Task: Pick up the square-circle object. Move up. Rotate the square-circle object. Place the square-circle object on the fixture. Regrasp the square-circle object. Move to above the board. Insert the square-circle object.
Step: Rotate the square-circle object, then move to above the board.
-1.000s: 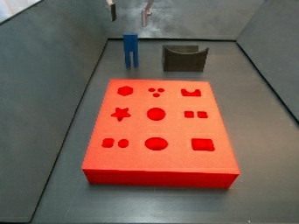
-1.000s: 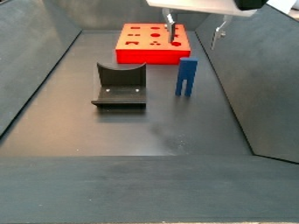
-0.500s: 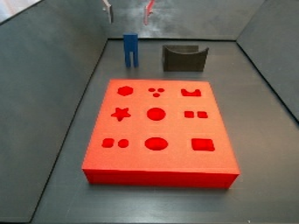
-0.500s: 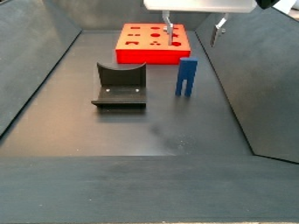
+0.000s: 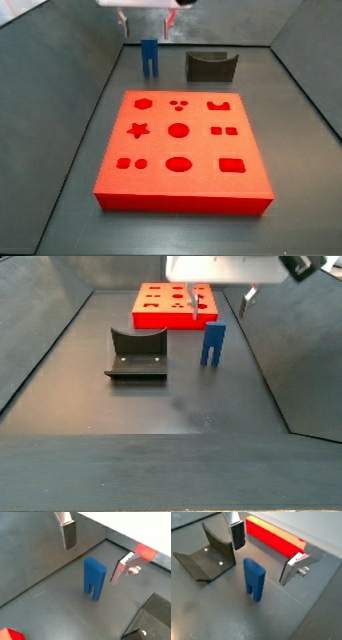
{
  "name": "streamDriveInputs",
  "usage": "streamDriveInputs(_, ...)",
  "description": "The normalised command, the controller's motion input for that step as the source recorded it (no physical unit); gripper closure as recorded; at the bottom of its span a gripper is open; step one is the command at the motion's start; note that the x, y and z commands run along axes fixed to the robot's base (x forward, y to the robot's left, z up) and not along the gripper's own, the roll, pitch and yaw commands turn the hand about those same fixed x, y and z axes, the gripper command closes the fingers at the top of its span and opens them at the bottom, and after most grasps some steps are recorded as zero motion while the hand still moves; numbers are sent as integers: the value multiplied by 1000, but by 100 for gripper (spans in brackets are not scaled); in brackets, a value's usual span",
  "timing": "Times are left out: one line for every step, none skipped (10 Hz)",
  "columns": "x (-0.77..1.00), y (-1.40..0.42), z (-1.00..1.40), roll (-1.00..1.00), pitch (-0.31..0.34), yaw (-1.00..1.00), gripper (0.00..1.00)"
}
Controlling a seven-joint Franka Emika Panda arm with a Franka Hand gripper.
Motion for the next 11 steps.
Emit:
streamDriveInputs(39,-4,-916,-82,-23,39,0)
streamDriveInputs(39,-5,-724,-87,-29,29,0)
streamDriveInputs(39,-5,-582,-92,-29,24,0)
streamDriveInputs(43,-4,-398,-99,-29,19,0)
streamDriveInputs(48,-1,-267,-105,-29,19,0)
streamDriveInputs(0,0,0,-115,-27,21,100)
streamDriveInputs(26,-231,1000,273,-62,121,100)
streamDriveInputs(21,-230,1000,274,-49,123,100)
streamDriveInputs(15,-221,1000,281,-28,114,100)
streamDriveInputs(11,-201,1000,291,14,75,100)
streamDriveInputs(9,-192,1000,294,35,61,100)
